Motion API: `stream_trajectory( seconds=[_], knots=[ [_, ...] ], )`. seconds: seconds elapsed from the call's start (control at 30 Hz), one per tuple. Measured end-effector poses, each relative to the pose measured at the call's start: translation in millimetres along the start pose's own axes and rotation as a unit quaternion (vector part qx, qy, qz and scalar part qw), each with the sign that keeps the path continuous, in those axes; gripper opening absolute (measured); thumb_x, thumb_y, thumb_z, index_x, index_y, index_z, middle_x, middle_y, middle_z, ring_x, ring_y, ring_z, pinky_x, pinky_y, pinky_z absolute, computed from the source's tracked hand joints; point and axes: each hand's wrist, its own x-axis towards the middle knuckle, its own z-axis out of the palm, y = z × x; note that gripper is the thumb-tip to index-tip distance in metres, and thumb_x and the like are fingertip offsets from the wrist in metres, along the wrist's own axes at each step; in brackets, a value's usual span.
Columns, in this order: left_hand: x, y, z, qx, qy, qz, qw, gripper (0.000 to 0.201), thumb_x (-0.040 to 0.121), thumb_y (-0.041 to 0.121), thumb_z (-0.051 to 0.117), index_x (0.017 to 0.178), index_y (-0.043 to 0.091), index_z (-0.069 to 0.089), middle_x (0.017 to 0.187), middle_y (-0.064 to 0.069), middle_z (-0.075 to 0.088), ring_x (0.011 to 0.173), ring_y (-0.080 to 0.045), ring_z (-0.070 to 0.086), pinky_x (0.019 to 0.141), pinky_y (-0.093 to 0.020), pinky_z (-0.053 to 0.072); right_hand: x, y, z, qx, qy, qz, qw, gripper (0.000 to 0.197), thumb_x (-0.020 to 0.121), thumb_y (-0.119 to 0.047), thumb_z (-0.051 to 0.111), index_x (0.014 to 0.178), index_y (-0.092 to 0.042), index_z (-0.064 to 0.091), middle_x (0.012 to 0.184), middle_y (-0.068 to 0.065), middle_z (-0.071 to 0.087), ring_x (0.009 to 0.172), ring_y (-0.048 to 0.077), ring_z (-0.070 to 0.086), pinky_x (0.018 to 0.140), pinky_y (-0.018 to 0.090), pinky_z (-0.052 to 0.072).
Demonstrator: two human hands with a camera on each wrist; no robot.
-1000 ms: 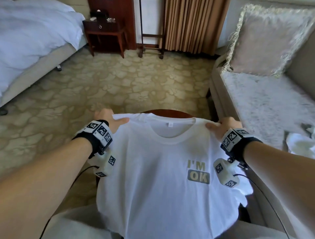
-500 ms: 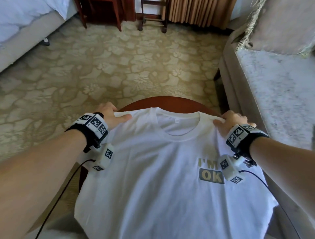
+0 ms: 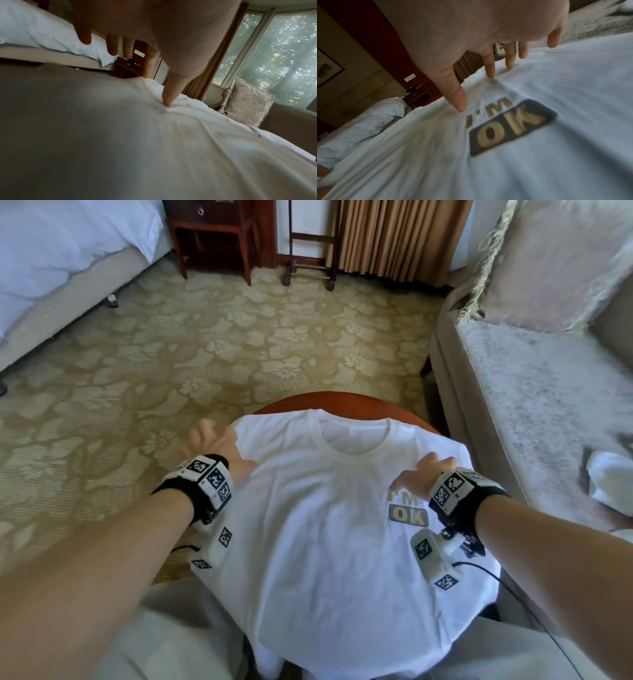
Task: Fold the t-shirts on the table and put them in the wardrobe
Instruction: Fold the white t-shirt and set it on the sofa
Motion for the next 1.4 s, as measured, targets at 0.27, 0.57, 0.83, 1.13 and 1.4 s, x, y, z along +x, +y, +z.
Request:
stream_trajectory(
  seconds=[0.27,0.57,0.83,1.13,1.4],
  knots=[
    [5,6,16,0.004,-0.100,-0.012,0.995,0.094,0.085,0.069,0.048,0.153,0.010,0.019,0.157,-0.011,0.009,0.140,-0.034,0.029,0.110,-0.043,0.036,-13,0,34,-0.049,-0.058,-0.057,0.995,0.133,0.057,-0.086,0.059,0.152,-0.028,-0.014,0.158,0.009,-0.024,0.145,0.036,-0.022,0.116,0.055,0.003],
    [23,15,1,-0.081,-0.132,-0.052,0.987,0.107,0.082,0.069,0.056,0.156,0.011,0.004,0.163,-0.013,0.002,0.147,-0.036,0.014,0.116,-0.043,0.026,2,0,22,0.115,0.014,-0.063,0.991,0.098,0.068,-0.059,0.072,0.148,-0.024,0.028,0.151,0.002,0.023,0.139,0.028,0.027,0.109,0.049,0.034],
    [-41,135,-13,-0.228,-0.102,0.076,0.965,0.067,0.090,0.045,0.064,0.143,0.012,0.042,0.143,-0.003,0.043,0.132,-0.027,0.043,0.093,-0.029,0.035,23,97,-6,0.288,0.020,0.125,0.949,0.073,0.083,-0.056,0.054,0.142,-0.015,0.041,0.139,0.013,0.048,0.121,0.035,0.051,0.104,0.045,0.040],
    [-98,251,20,-0.440,-0.255,0.149,0.848,0.051,0.094,0.036,0.061,0.140,0.018,0.051,0.143,0.002,0.049,0.133,-0.018,0.044,0.097,-0.027,0.034,32,144,7,0.544,-0.122,0.158,0.815,0.061,0.100,-0.037,0.043,0.150,-0.008,0.024,0.147,0.023,0.035,0.124,0.041,0.043,0.101,0.047,0.033],
    [-109,285,62,-0.445,-0.293,0.194,0.824,0.043,0.097,0.022,0.057,0.140,0.022,0.053,0.148,0.008,0.044,0.136,-0.010,0.038,0.095,-0.021,0.027,46,164,17,0.595,-0.152,0.147,0.776,0.044,0.094,-0.041,0.051,0.062,-0.012,0.045,0.040,0.004,0.043,0.031,0.019,0.038,0.044,0.027,0.029]
  ],
)
